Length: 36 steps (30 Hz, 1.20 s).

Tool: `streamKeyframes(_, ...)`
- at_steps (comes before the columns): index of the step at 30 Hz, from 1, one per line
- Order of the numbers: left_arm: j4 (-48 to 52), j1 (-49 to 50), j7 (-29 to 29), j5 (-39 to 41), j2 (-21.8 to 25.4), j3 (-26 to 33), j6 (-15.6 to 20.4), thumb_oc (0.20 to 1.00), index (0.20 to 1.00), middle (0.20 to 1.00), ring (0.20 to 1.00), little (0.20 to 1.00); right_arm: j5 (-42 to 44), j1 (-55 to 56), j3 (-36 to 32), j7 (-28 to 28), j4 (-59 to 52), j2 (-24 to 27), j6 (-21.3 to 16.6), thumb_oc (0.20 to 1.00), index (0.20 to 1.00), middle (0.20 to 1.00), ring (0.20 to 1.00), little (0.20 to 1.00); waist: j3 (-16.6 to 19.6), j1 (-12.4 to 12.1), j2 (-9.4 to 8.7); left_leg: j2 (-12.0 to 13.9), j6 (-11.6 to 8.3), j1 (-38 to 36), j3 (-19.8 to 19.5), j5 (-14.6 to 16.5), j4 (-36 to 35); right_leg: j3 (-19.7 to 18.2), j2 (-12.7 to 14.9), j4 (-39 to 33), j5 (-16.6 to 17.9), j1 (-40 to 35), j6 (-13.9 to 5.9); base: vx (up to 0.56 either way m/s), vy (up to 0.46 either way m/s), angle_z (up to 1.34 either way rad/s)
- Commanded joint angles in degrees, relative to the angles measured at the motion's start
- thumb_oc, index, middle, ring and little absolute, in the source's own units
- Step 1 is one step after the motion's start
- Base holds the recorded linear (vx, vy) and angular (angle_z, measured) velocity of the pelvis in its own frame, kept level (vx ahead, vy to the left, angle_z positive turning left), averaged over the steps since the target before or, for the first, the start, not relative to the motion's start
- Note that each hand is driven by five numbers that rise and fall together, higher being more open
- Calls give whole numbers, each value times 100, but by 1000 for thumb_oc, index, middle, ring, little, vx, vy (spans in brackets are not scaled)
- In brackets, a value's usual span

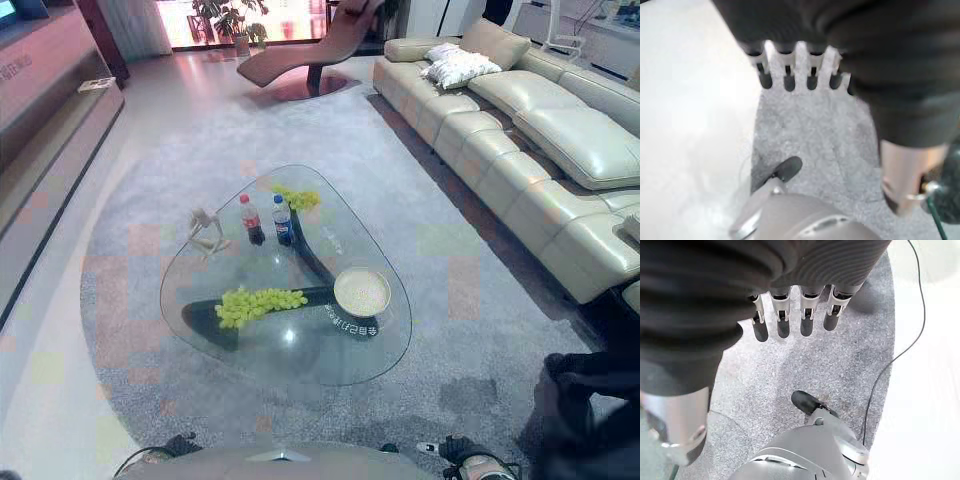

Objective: Pick up fruits into the plate

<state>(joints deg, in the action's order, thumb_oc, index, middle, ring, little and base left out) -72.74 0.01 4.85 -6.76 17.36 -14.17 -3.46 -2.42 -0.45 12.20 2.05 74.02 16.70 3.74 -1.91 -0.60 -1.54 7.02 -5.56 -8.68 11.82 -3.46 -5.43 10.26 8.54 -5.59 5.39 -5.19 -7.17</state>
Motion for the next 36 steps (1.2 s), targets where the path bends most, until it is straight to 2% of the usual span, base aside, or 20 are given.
streamKeyframes(1,-280,-412,162,7,52,139,252,1000,1000,1000,1000,1000,-138,-541,118,6,361,33,-36,1000,1000,1000,1000,1000,-281,11,-14,-127,167,-24,-371,673,59,189,-7,137,-603,-362,-76,417,-73,32)
streamKeyframes(15,-262,-383,503,257,54,289,351,1000,1000,1000,1000,1000,-101,-532,95,-27,366,34,-3,1000,1000,1000,1000,1000,-332,17,6,-124,176,-10,-376,669,67,176,-10,153,-623,-351,-60,5,0,0)
streamKeyframes(25,-70,-508,956,571,165,406,766,1000,1000,1000,1000,1000,4,-544,62,-63,326,148,67,1000,1000,1000,1000,1000,-494,80,69,-121,166,84,-347,643,91,122,-9,202,-642,-242,-51,16,5,-1)
streamKeyframes(28,196,-725,1507,670,316,358,1098,1000,1000,1000,1000,1000,131,-654,78,-93,275,320,113,1000,1000,1000,1000,1000,-648,128,152,-115,168,227,-335,599,127,55,-2,283,-658,-66,-36,-18,49,-1)
streamKeyframes(29,212,-741,1527,688,324,350,1093,1000,1000,1000,1000,1000,138,-662,82,-94,269,330,116,1000,1000,1000,1000,1000,-656,130,156,-113,167,240,-332,596,132,51,0,291,-659,-50,-35,-78,68,-1)
streamKeyframes(30,392,-900,1926,616,403,259,1180,1000,1000,1000,1000,1000,249,-742,122,-79,219,424,128,1000,1000,1000,1000,1000,-772,155,203,-92,158,364,-310,556,166,40,17,361,-664,96,-22,-84,52,0)
streamKeyframes(32,481,-974,2151,600,434,215,1187,1000,1000,1000,1000,1000,345,-792,134,-57,195,461,152,1000,1000,1000,1000,1000,-836,168,226,-88,154,427,-311,537,180,24,22,396,-667,168,-17,-143,72,-1)
streamKeyframes(34,788,-1541,2753,531,665,91,1095,1000,1000,1000,1000,1000,579,-1105,269,27,90,576,20,1000,1000,1000,1000,1000,-1240,230,278,-92,153,833,-308,444,253,-70,22,534,-627,614,27,-337,101,-6)
streamKeyframes(36,847,-1659,2916,474,717,74,1079,1000,1000,1000,1000,1000,601,-1158,304,49,71,585,-25,1000,1000,1000,1000,1000,-1317,241,277,-97,153,913,-308,419,262,-96,13,558,-612,703,36,-163,40,-9)
